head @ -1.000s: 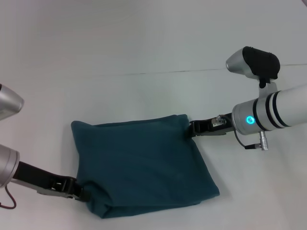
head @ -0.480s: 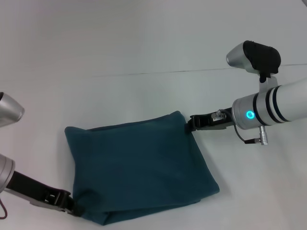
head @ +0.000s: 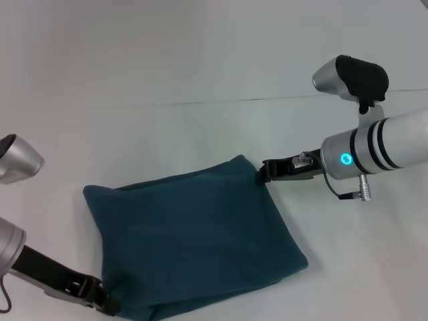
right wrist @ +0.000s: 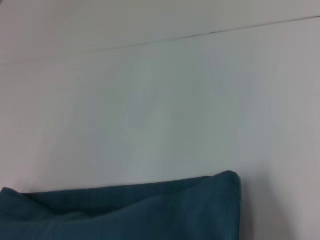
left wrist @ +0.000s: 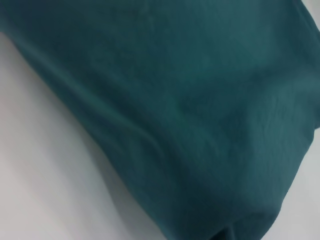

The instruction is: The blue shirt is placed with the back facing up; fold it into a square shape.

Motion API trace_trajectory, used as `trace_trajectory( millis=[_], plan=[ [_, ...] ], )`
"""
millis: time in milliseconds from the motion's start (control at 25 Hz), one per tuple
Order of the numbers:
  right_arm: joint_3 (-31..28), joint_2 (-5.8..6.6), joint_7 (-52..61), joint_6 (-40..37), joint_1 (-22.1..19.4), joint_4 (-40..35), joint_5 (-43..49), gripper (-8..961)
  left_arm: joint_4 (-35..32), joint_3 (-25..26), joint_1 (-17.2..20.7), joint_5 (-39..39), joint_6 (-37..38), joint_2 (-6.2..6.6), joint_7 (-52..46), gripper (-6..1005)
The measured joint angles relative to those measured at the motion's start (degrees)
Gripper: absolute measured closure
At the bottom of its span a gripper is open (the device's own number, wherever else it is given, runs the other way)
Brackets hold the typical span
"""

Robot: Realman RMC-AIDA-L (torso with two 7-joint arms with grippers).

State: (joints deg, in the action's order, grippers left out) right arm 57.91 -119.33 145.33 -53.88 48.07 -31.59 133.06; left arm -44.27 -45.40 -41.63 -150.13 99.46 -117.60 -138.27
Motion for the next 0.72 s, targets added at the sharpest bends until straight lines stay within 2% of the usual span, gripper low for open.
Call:
trace_trajectory(
  millis=[320,400,520,680,720],
  plan=[
    [0.04,0.00,-0.11,-0.22,-0.03,-0.15,-0.02,867,0.59,-0.88,-0.43,0.01,0.20,0.01,-0.31,974],
    [-0.05,0.35,-0.01,-1.66,-0.43,-1.04,-0.05,861,0.43,-0.62,-0.45,0.02,-0.07,0.04,-0.37,974],
    [-0.13,1.06,0.31,-5.75,-1.78,-4.17,-0.12,850,0.32,-0.45,-0.49,0.02,-0.44,0.09,-0.38,974],
    [-1.45,1.91,1.39,-14.87,-4.84,-11.28,-0.22,837,0.41,-0.42,-0.96,0.05,-1.19,0.10,-0.40,974],
    [-2.04,2.11,1.77,-17.50,-5.44,-12.98,-0.22,790,0.46,-0.45,-1.06,0.05,-1.24,0.10,-0.42,974]
  ],
)
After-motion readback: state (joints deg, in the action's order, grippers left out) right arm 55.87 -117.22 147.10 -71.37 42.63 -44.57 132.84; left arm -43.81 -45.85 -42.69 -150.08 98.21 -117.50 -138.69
